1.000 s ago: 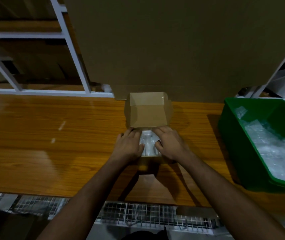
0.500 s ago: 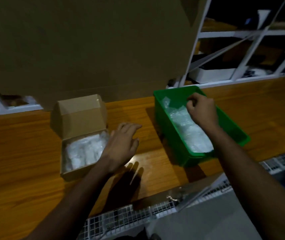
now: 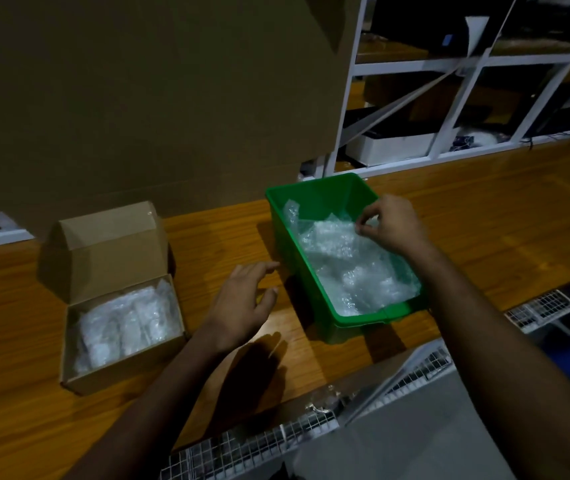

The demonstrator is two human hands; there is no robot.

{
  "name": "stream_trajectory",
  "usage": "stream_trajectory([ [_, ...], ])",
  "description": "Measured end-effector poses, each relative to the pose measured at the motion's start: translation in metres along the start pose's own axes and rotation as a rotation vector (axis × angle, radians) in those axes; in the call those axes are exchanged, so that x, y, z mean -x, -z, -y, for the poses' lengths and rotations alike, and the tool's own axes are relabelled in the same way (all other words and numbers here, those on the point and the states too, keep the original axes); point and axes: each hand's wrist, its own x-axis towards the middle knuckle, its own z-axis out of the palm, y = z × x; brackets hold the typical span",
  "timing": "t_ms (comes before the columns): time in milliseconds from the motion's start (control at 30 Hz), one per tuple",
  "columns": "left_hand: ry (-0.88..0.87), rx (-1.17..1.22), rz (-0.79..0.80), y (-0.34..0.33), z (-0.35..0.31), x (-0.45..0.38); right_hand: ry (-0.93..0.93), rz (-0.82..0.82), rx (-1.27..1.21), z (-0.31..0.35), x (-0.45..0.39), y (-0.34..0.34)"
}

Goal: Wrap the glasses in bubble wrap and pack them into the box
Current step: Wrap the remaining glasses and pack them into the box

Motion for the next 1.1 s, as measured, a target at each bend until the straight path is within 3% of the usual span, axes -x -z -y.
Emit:
stream_trajectory([
  [67,0.041,0.13,-0.02,0.001,-0.001,-0.001,0.047,-0.145,-0.021,0.013,0.009,0.015],
  [133,0.096,0.317,-0.03,0.005,-0.003,-0.003,0.099,-0.17,-0.225,0.03,0.021,0.027],
  [267,0.228,0.759,-0.01,0.022,-0.013,0.002,0.147,0.073,-0.857,0.08,0.05,0.037],
  [400,0.274,1.007,-0.056,0.047,-0.016,0.017,0.098,0.333,-1.162,0.13,0.078,0.003],
  [500,0.346,1.055,-0.112,0.062,-0.007,0.032,-0.011,0.478,-1.224,0.156,0.098,-0.037],
  [667,0.52,1.201,-0.315,0.077,0.021,0.062,-0.215,0.548,-1.332,0.183,0.123,-0.087],
  [800,0.643,1.052,-0.385,0.082,0.042,0.078,-0.156,0.714,-1.274,0.203,0.143,-0.11],
  [967,0.7,0.832,-0.464,0.09,0.062,0.096,-0.175,0.467,-1.251,0.217,0.151,-0.123],
  [1100,0.697,0.863,-0.378,0.099,0.066,0.1,-0.02,0.497,-1.106,0.221,0.156,-0.133],
])
